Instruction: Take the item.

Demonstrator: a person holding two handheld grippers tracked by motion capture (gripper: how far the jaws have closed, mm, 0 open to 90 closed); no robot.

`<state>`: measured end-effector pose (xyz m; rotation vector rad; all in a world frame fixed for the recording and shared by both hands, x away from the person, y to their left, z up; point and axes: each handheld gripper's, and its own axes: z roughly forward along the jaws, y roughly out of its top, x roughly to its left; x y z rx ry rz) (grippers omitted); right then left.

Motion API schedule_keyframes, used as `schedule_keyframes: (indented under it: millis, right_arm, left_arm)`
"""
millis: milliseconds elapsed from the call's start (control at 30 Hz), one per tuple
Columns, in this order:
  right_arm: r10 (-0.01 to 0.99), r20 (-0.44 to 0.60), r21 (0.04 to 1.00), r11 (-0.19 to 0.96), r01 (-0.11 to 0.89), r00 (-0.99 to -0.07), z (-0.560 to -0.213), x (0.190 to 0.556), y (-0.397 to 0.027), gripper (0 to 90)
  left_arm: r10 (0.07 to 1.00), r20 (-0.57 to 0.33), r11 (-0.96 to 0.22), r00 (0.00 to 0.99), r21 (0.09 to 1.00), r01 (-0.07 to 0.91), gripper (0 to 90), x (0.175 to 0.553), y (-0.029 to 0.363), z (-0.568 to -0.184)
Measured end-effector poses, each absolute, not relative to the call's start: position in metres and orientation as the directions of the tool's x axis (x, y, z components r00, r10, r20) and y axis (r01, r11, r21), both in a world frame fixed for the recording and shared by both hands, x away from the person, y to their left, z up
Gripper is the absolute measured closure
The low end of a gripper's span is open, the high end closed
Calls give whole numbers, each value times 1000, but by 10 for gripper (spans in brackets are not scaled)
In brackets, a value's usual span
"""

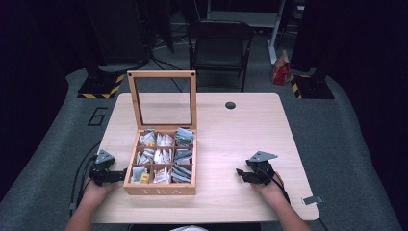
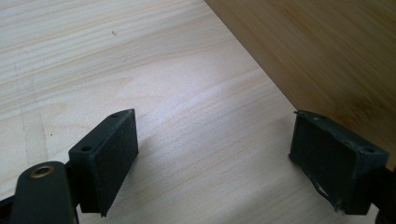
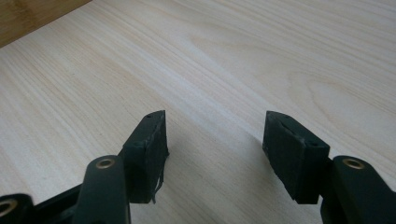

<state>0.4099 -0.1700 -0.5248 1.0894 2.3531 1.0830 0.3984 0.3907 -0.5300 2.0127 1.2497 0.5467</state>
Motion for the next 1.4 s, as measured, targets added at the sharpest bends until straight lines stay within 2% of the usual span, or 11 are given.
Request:
schedule_keyframes:
  millis: [433,1033,1400]
  right_arm:
    - [761,-3,775,412,479,-649,-501,403,-162,412]
    - [736,60,797,372,476,-675,-469,391,-151,416]
    - [699,75,788,395,472,-711,-454,382,-142,412]
  left_arm:
    - [896,-6,-290,443,747,598,150,398,390,-531]
    - [896,3,-296,444,749,592,151,398,390,-531]
    - [896,3,-296,444,749,592,151,398,390,-531]
